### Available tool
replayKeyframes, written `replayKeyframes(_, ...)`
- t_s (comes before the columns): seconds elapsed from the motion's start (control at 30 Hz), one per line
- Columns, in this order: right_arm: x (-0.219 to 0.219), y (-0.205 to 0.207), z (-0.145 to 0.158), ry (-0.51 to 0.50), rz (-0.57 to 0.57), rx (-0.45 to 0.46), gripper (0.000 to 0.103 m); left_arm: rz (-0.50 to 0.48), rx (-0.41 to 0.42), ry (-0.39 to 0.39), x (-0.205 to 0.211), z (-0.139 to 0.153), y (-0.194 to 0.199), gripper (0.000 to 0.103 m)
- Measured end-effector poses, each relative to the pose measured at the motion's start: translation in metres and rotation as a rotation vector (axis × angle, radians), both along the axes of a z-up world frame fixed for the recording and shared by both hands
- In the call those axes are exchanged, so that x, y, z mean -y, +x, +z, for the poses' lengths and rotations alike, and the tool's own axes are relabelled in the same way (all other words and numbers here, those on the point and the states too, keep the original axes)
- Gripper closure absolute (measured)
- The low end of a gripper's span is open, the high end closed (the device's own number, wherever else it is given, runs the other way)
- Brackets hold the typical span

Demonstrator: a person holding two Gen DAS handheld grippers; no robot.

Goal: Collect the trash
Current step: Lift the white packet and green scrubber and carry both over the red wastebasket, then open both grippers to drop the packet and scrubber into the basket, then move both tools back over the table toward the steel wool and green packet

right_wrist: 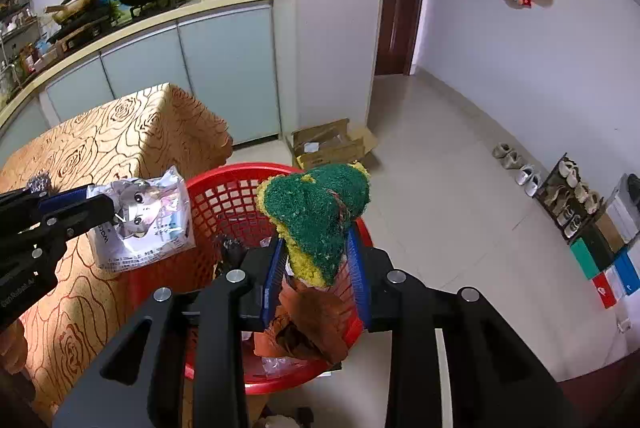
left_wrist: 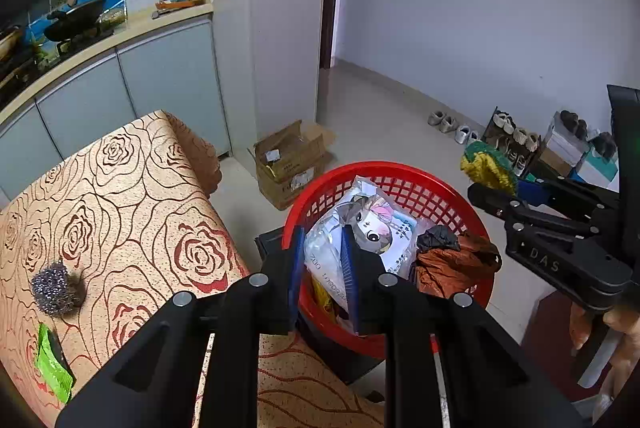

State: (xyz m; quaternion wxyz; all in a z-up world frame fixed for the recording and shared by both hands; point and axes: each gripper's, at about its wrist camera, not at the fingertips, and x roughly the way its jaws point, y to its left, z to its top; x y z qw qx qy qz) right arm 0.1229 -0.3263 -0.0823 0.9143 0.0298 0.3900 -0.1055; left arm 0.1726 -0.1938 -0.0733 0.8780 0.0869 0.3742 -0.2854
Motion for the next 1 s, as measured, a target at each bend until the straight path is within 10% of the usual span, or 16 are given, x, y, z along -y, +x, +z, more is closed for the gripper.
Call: replayKeyframes(1.0,-0.022,-0.034,0.040,0.021,0.020,0.108,0.054,0.066,0.050,-0.049,-0.043,0.029,-0.009,0.050)
